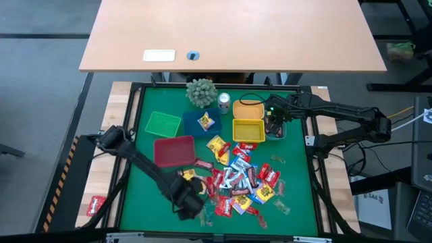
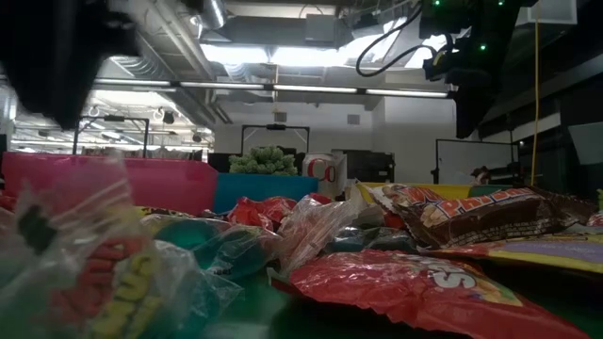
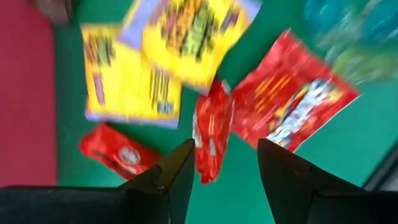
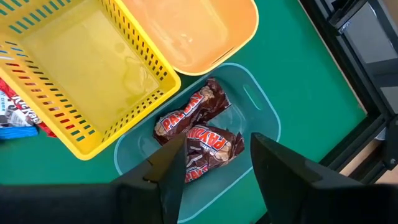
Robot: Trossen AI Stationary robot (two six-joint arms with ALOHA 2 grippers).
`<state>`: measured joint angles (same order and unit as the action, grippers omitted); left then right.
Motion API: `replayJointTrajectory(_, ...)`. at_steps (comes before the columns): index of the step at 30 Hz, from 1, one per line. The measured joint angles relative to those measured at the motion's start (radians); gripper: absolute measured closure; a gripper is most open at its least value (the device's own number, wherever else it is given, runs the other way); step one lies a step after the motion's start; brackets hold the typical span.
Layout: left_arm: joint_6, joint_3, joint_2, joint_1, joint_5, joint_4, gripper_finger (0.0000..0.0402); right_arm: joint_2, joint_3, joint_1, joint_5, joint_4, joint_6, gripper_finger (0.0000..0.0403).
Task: Sort candy
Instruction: Put the red chocolate bar into the green bin
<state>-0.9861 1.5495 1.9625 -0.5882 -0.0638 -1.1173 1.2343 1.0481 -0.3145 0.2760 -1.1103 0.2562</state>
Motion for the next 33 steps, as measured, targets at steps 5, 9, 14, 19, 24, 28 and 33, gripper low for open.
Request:
replayJointTrajectory(5,-0.067,-0.079,0.000,-0.037,0.000,0.010,0.0241,0.000,0.000,0.000,0.000,0.000,0.000,0.0226)
replayJointTrajectory(9,-0.084,-0.135,0.000,-0.047,0.002,0.023,0.0241,0.000,0.000,0.000,0.000,0.000,0.000,0.0226)
replayJointTrajectory(14,-0.052,-0.188,0.000,-0.049,0.023,0.099,0.0241,0.000,0.000,0.000,0.000,0.000,0.000,0.0226)
replayJointTrajectory(19,-0.049,-0.231,0.000,-0.049,0.049,0.172,0.0241,0.000,0.000,0.000,-0.001,0.000,0.000,0.0226)
replayJointTrajectory(24,-0.049,-0.267,-0.002,-0.048,0.053,0.234,0.0241,0.000,0.000,0.000,-0.001,0.000,0.000,0.0226)
replayJointTrajectory(28,-0.049,-0.284,-0.006,-0.048,0.053,0.249,0.0241,0.000,0.000,0.000,-0.001,0.001,0.000,0.0226)
replayJointTrajectory(33,-0.049,-0.287,-0.006,-0.049,0.039,0.251,0.0245,0.000,0.000,0.000,-0.001,0.001,0.000,0.0226)
